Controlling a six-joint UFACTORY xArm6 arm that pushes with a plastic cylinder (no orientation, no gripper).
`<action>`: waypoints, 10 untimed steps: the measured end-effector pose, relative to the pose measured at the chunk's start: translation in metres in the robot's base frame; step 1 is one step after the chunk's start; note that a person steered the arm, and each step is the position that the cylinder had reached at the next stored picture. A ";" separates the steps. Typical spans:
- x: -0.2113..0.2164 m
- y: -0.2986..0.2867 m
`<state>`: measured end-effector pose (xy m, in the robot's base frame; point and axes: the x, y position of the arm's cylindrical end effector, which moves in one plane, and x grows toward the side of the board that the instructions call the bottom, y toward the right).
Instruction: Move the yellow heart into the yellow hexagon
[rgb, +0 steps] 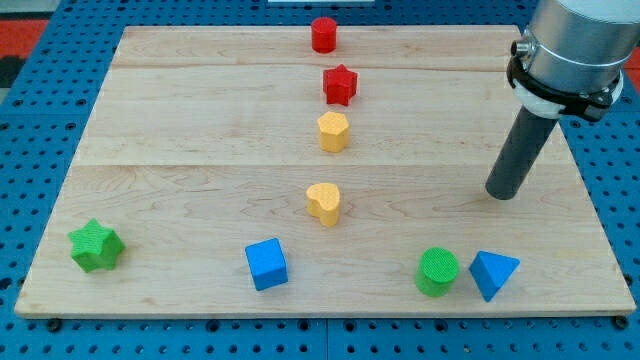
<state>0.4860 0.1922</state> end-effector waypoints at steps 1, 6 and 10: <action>0.000 -0.008; -0.004 -0.195; -0.002 -0.262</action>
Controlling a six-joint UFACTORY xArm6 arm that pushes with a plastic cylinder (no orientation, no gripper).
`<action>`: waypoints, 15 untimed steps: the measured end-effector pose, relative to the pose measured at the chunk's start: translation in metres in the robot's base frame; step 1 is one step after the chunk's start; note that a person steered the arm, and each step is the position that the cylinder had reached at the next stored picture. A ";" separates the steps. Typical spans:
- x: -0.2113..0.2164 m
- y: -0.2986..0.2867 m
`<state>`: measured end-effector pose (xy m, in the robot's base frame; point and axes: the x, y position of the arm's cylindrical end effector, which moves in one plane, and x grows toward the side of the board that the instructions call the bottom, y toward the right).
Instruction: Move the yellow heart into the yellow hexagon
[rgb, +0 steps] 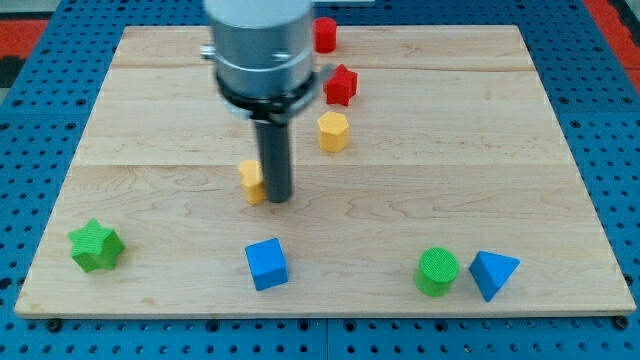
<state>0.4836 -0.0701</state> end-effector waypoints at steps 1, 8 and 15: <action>-0.022 -0.050; -0.053 -0.158; -0.027 0.027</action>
<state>0.4566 -0.0435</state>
